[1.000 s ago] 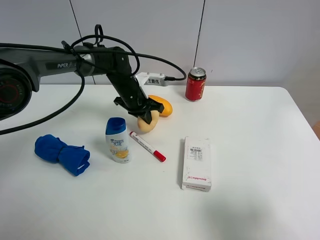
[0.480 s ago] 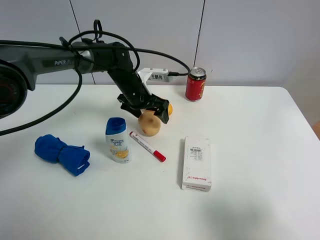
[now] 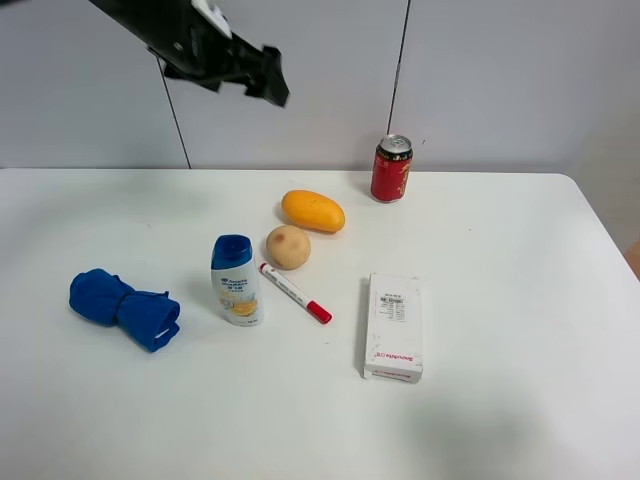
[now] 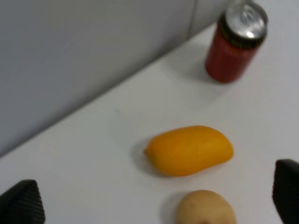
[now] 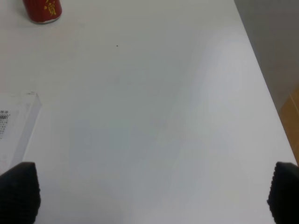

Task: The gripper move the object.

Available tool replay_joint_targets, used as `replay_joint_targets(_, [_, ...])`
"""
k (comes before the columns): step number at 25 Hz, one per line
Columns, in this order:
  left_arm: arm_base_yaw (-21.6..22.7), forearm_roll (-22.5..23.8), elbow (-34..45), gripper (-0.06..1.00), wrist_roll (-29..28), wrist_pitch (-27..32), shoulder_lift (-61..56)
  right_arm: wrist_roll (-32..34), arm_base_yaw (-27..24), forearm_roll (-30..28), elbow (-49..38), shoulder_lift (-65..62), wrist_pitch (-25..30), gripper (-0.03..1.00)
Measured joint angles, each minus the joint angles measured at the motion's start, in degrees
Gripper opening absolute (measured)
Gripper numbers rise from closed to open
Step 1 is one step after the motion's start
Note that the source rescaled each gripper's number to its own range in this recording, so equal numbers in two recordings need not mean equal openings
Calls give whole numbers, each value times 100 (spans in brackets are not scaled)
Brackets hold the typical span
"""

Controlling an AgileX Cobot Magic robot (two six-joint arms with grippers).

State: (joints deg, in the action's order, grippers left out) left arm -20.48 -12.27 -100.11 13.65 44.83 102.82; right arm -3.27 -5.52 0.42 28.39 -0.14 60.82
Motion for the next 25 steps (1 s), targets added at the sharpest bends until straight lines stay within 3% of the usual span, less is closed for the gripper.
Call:
replay_joint_targets(9, [1211,756,407,100,5,1163,-2621,0,0,0,0,0,0,100])
replay_joint_targets(18, [2508,796,3451,100,-96,1187,-6722,0,0,0,0,0,0,100])
replay_joint_targets(25, [2624,791,5410,100,-516,1555,-9039,0,0,0,0,0,0,100])
